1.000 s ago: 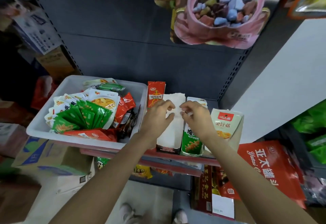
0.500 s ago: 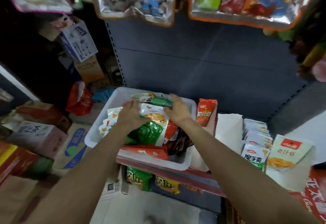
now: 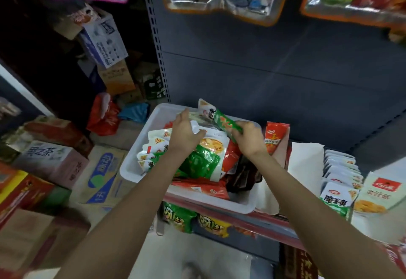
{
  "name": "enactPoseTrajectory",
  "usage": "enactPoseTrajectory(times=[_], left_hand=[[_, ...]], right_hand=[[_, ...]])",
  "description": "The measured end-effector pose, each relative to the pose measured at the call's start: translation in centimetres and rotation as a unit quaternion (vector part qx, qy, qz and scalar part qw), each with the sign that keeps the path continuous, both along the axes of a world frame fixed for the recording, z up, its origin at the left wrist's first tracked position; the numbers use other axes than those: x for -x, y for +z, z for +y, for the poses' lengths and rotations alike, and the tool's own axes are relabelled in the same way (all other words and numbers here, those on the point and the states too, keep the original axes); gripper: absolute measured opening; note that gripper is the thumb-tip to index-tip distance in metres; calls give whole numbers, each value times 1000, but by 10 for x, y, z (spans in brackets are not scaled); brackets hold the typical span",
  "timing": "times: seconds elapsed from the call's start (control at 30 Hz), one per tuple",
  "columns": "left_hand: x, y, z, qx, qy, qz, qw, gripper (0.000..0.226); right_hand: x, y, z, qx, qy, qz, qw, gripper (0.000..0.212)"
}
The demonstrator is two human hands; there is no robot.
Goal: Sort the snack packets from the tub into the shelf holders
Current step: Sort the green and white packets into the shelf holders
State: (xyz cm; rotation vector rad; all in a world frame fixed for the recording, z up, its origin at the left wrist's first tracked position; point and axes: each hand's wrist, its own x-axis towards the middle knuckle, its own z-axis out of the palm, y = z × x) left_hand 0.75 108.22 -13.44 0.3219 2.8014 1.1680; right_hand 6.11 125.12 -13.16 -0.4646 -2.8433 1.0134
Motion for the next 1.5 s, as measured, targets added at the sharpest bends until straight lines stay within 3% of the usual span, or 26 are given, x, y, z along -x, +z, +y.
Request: enactPoseTrajectory(times=[0.07,0.17,0.23,0.33,0.53,0.63,0.73,0.87,1.03,1.2,1.33,1.5], left_hand=[[-6,5,12,-58,-25,-31,998,80],[-23,16,39,-168,-63,-85,980,60],[-36,25,60,-237,-86,-107,962,52],[-58,30,96,-269,-140,-109,947,51],[-112,26,185,-189,-225,-68,953,53],[-129,9,217,-51,-274,16,960,53],[-144,0,237,124,-338,123,925,53],[-156,-5,248,223,-349,121,902,53],[-165,-9,246,177,-339,109,918,37],[-170,-7,238,134,-350,84,923,20],[-173,-8,233,121,-346,68,928,18],[-172,-12,233,109,-337,52,934,21]], right_hand=[[-22,8,8,107,-3,23,994,16],[-57,17,25,312,6,14,950,9],[-76,18,43,356,1,8,934,13],[-102,23,76,362,-22,50,931,19],[-160,32,153,279,-108,137,944,9],[-183,33,189,255,-195,191,928,20],[-196,38,217,275,-230,219,908,31],[-199,40,235,286,-220,215,907,29],[-193,39,245,291,-172,189,922,25],[-187,29,250,254,-95,99,957,21],[-183,19,249,178,-16,7,984,22],[-181,14,247,145,18,19,989,20]])
